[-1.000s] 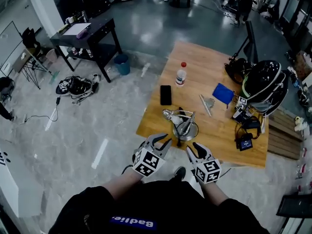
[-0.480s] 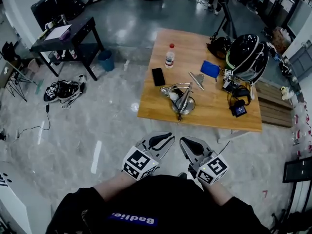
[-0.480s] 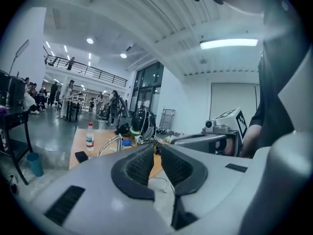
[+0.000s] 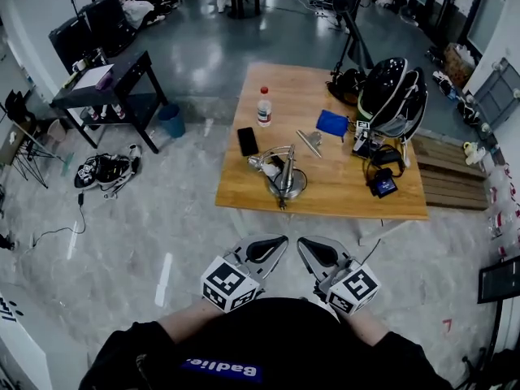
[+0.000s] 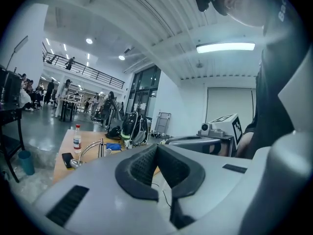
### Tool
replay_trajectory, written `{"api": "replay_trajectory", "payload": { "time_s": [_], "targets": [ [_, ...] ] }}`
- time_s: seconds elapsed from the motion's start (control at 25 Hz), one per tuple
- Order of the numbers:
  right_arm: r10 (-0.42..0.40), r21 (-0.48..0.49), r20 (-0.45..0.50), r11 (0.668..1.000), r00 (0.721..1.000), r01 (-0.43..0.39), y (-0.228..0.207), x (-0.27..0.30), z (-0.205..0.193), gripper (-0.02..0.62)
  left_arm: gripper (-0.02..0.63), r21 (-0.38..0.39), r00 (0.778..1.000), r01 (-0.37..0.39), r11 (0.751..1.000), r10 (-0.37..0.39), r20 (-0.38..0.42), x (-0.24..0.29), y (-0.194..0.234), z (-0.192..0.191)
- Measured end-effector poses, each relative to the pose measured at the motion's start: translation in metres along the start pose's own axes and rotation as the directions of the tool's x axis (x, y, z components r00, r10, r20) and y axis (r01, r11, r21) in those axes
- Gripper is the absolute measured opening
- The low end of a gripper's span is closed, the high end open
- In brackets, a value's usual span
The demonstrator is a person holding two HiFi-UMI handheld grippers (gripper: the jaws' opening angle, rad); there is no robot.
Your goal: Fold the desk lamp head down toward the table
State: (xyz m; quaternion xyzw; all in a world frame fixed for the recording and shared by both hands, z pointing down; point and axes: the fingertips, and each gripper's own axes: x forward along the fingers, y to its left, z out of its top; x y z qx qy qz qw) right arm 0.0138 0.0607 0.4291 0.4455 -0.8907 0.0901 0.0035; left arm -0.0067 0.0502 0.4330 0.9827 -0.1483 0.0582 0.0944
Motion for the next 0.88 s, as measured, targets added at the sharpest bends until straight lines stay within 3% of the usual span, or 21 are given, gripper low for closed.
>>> {"api": "replay_trajectory", "payload": {
  "time_s": [0.88],
  "targets": [
    [0.021,0.000,-0.012,1.000,1.000,-0.021,0.010,-0.007,-0.002,0.006,0.009,0.025,0.999,-0.047,0.999,0.048,-0.015,-0.005,-0.015,-0.006]
  ]
}}
